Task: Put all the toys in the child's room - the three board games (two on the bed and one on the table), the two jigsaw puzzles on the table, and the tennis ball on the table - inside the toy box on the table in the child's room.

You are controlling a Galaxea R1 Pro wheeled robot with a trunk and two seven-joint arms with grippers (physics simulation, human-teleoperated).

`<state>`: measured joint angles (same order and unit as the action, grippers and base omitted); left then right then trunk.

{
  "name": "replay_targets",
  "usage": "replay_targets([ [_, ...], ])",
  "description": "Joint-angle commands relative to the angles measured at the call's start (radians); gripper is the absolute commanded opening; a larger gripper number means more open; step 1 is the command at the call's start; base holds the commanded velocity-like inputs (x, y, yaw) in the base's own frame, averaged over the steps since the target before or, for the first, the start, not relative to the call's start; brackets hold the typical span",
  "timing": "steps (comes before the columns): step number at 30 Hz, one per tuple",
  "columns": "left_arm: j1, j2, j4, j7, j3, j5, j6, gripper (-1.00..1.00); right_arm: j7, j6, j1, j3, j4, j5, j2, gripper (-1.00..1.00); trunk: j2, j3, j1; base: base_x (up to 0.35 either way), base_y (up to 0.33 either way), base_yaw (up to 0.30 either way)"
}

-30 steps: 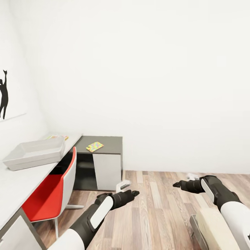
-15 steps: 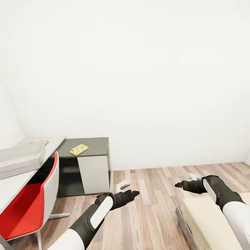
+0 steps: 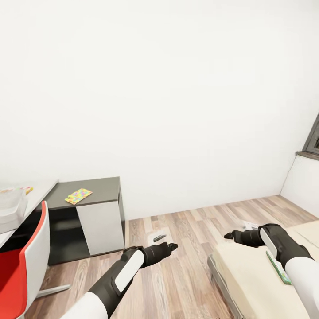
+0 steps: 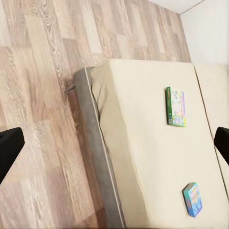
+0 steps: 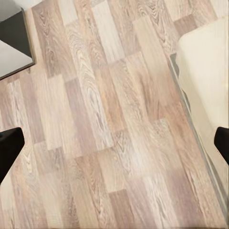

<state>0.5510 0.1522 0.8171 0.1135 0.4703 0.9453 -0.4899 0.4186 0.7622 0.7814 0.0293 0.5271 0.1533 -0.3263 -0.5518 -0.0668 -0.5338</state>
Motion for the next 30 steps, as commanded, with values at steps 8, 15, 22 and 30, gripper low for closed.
replay_targets([
  [8,0.001,0.000,0.001,0.010,-0.001,0.012,-0.003,1.00,-0.002,0.008,0.001,0.025,0.001,0.005,-0.006,1.00,-0.058,-0.027,-0.031,0.000,0.000,-0.291],
  [15,0.001,-0.001,-0.001,0.010,-0.003,0.012,-0.004,1.00,-0.003,0.008,0.001,0.044,0.001,0.005,-0.020,1.00,-0.107,-0.049,-0.058,0.000,0.000,-0.291],
  [22,0.001,0.000,-0.003,0.012,-0.003,0.011,-0.004,1.00,-0.003,0.008,0.002,0.052,0.001,0.005,-0.033,1.00,-0.156,-0.071,-0.085,0.000,0.000,-0.291],
  [30,0.001,0.000,-0.005,0.012,-0.002,0.011,-0.004,1.00,-0.003,0.008,0.002,0.055,0.002,0.006,-0.041,1.00,-0.212,-0.096,-0.116,0.000,0.000,-0.291],
])
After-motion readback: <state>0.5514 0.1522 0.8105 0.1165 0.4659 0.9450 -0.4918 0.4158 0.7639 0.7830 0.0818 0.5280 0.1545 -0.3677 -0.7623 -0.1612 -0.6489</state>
